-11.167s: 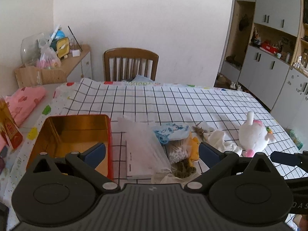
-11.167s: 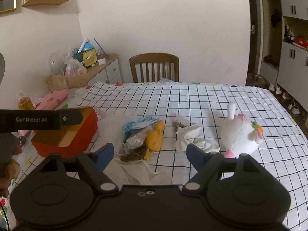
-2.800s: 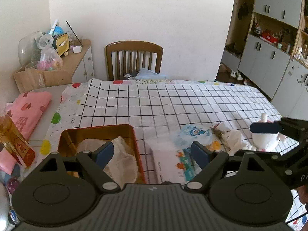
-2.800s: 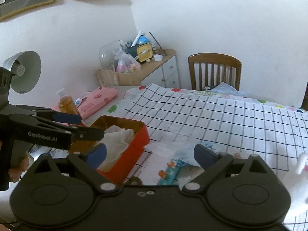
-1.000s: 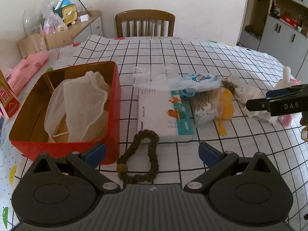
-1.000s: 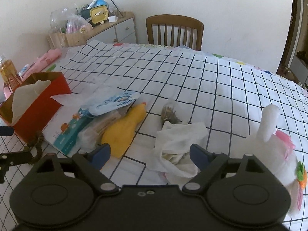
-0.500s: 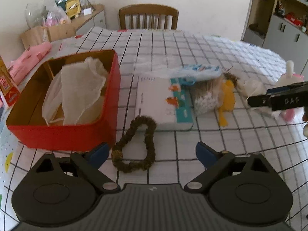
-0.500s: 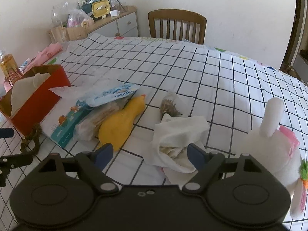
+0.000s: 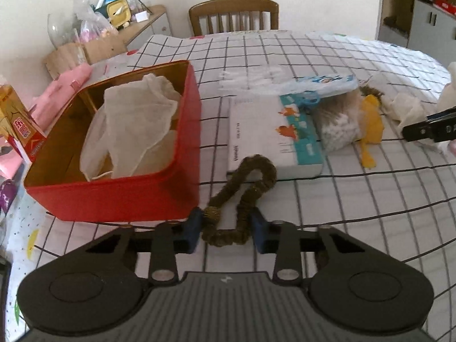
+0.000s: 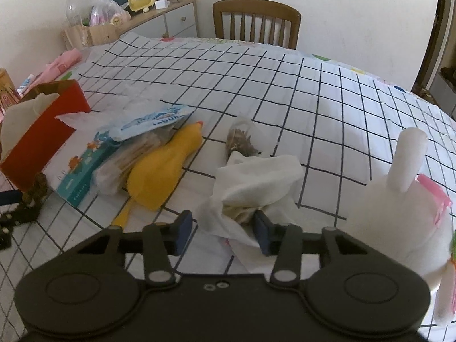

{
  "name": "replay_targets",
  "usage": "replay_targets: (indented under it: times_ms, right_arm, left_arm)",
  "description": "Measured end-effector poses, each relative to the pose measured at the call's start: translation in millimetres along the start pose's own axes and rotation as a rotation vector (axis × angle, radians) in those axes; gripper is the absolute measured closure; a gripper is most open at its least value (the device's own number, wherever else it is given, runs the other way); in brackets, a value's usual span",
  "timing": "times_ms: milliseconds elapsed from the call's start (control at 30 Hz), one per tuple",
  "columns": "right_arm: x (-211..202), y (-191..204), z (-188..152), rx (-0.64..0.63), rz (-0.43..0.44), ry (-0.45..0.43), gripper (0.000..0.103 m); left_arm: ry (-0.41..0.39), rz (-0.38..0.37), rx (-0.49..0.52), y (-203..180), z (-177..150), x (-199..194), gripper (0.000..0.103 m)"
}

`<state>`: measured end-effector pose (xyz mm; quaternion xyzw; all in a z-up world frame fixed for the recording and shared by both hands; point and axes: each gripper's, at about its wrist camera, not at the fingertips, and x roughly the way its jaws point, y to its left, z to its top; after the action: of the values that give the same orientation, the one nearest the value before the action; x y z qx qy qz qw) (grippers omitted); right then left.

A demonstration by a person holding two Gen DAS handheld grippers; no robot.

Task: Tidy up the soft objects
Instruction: 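Lift the bracelet with the left gripper while the right gripper grasps the white tissue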

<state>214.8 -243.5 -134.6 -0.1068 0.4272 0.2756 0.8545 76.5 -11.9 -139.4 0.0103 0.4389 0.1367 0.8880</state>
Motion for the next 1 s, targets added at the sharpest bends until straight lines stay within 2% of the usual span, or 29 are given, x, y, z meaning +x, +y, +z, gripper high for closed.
replay_targets:
  times_ms: [100,167,267,667,1000]
  right_arm:
    - [1.2,0.0,0.7,-0.005,-0.019,0.004,0.074]
    - [1.3,-0.6,0.9,-0.004,-0.023,0.005,0.086]
    - [0.8,-2.0,1.3,0.001,-0.024,0.005,0.095]
    - [-22.3,2.4,1.6,0.001,-0.033,-0.058,0.1]
    - [-64.3,5.9,5.3,0.044,0.015,-0.14,0.1]
  left_arm:
    - [0.001,0.003,-0.011,4.6,0.7,1.9,0.081]
    - [0.0,-0.005,-0.017,5.7,1.2,1.8,0.082]
    - [-0.004,-0.017,-0.021,5.9,1.5,0.8,0.084]
    - [-0.025,-0.072,-0.05,7.3,2.7,-11.1,0.085]
    - [-0.061,-0.124,-0.08,14.1,15.4,-33.2,0.085]
